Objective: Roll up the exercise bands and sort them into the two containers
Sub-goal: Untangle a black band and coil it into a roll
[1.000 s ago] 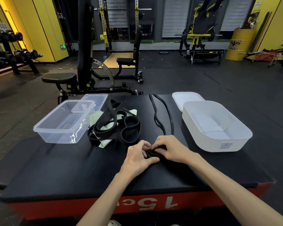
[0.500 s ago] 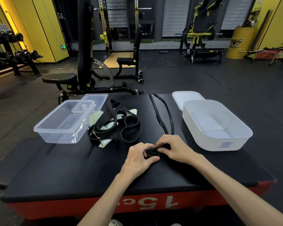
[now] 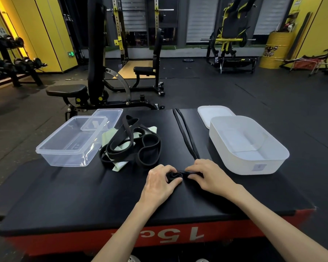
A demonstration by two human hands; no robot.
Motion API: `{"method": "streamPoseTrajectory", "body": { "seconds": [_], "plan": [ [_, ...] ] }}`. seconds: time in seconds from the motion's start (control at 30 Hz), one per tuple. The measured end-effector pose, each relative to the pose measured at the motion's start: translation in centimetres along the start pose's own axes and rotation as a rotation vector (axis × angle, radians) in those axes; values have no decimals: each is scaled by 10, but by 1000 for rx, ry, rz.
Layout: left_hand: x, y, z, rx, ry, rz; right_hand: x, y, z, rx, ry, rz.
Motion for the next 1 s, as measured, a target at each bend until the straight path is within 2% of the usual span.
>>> {"method": "streamPoseTrajectory", "body": {
  "seconds": [0.3, 0.53, 0.7, 0.8, 1.0],
  "plan": [
    [0, -6, -1, -87, 25, 12, 14, -17, 5, 18, 134, 5],
    [3, -8, 1, 21, -91, 58, 13, -19, 5, 22, 156, 22],
    [3, -6, 2, 21, -81, 49, 11, -21, 8, 12, 131, 4],
    [3, -6, -2, -43, -22, 72, 11, -19, 9, 14, 84, -13],
    [10, -6, -5, -135, -26, 17, 10, -16, 0, 92, -40, -34]
  ]
}}
Point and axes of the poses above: each hand's wrist, its own z-axis away from the middle knuckle, its own x-axis out of the palm, y = z × x, the point moved 5 cm from there along -z, towards the middle knuckle, and after that the axes turned 7 degrees about z, right-handed, at the moved point
